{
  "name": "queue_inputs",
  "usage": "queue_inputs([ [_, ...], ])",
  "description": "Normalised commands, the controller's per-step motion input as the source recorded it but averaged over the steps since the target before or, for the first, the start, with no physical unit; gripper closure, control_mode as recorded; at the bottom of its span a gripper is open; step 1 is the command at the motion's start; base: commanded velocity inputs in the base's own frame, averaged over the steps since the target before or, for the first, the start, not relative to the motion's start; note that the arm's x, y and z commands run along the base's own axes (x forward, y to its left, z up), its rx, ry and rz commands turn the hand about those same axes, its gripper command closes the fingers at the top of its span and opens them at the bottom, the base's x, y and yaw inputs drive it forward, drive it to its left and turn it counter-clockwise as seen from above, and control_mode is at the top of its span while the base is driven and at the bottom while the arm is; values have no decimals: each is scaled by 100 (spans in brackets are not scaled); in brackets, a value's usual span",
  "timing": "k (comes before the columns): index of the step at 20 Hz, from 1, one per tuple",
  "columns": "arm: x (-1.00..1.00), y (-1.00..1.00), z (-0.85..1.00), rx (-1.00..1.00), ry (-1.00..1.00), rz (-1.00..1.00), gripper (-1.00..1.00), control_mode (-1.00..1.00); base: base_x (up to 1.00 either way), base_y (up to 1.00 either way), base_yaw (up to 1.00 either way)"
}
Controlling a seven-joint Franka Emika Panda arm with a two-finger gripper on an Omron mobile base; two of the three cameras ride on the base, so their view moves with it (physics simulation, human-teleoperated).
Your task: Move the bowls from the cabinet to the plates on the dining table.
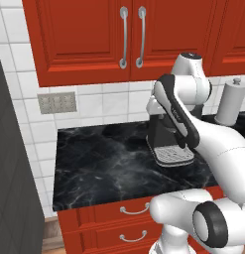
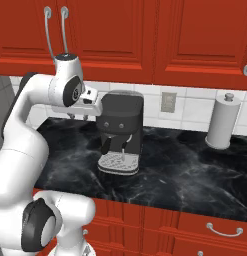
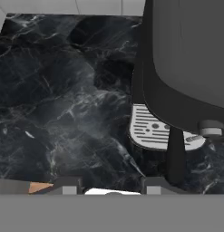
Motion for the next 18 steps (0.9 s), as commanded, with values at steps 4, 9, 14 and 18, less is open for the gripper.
queue_inputs([
  [4, 0, 0, 0, 0, 0, 0, -100, -100, 0, 0, 0],
  [9, -15, 9, 0, 0, -13, 0, -100, -100, 0, 0, 0],
  [14, -20, 19, 0, 0, -12, 0, -100, -100, 0, 0, 0],
  [18, -8, 30, 0, 0, -10, 0, -100, -100, 0, 0, 0],
])
